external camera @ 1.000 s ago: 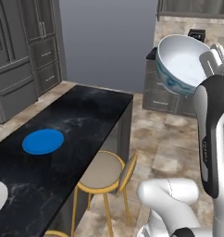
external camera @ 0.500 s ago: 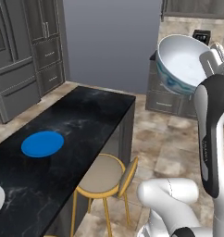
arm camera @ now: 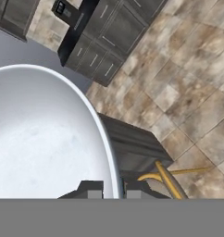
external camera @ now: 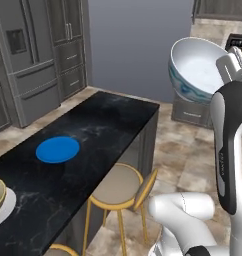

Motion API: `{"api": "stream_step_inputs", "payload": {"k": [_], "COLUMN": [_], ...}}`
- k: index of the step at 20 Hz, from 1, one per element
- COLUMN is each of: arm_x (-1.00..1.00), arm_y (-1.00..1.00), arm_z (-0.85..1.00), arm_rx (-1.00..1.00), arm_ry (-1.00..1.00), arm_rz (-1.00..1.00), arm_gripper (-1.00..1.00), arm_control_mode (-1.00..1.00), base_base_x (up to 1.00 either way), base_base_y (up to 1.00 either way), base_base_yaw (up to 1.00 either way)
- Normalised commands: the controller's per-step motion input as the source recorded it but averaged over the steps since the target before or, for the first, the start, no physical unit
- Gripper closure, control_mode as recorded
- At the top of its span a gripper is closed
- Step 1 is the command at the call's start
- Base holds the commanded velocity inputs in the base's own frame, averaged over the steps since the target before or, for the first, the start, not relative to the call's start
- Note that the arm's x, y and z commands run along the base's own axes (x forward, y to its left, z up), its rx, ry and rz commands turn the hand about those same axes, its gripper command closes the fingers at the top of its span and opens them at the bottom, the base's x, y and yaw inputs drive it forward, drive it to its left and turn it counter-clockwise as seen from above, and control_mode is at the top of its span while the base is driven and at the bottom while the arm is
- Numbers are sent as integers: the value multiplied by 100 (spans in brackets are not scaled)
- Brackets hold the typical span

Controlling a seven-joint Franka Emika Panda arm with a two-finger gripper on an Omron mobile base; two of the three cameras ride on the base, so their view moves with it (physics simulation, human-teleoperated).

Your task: Move the bowls from the cabinet to the plates on the dining table.

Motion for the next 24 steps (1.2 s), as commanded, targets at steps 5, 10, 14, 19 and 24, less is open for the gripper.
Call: {"api": "stream_step_inputs", "payload": {"k": [5, 10, 14, 19, 24], "arm_x": [0, 0, 0, 0, 0], "arm_y": [0, 0, 0, 0, 0], "arm_z": [0, 0, 0, 0, 0], "arm_rx": [0, 0, 0, 0, 0], "arm_ry": [0, 0, 0, 0, 0], "arm_rz": [0, 0, 0, 0, 0], "arm_gripper": [100, 100, 100, 100, 100], "arm_control_mode": [100, 100, 100, 100, 100], "base_base_x": [0, 0, 0, 0, 0], "base_base_y": [0, 0, 0, 0, 0], "base_base_yaw": [25, 25, 25, 25, 25]}}
